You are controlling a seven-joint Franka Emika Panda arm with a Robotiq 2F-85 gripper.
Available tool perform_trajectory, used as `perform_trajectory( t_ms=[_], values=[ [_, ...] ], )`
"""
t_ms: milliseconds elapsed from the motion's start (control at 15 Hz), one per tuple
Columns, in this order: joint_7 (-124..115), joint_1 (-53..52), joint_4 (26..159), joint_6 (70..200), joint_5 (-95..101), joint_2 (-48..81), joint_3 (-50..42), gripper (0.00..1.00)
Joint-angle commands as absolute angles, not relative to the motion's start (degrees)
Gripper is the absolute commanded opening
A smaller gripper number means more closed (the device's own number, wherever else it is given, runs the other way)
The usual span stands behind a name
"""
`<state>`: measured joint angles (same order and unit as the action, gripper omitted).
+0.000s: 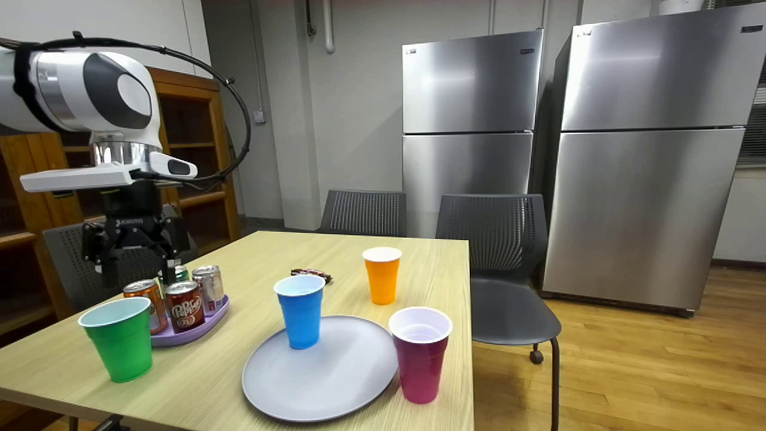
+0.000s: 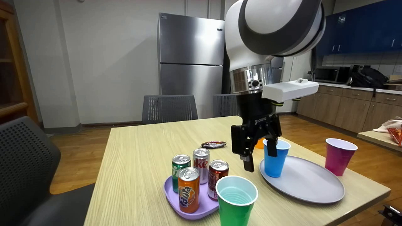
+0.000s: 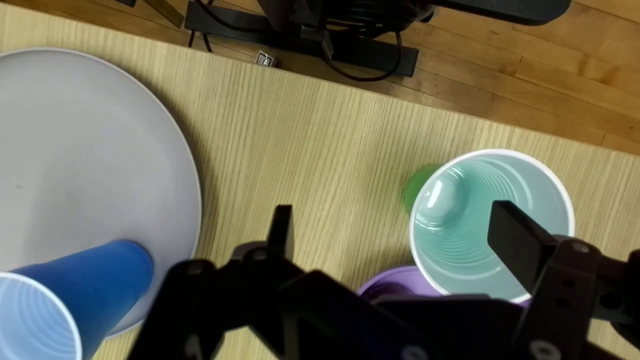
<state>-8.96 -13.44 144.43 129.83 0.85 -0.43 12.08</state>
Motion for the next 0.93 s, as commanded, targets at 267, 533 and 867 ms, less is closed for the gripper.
perform_trajectory(
  t_ms=[267,533,867],
  values=[
    [-11.89,-13.63,145.85,131.12,2.2,0.69,12.68,1.0],
    [-11.79,-13.73,146.01,131.07,2.01,1.31,12.68,1.0],
    [-12.76,-13.92,146.24,132.4,2.15,1.79,12.7,1.0]
  ],
)
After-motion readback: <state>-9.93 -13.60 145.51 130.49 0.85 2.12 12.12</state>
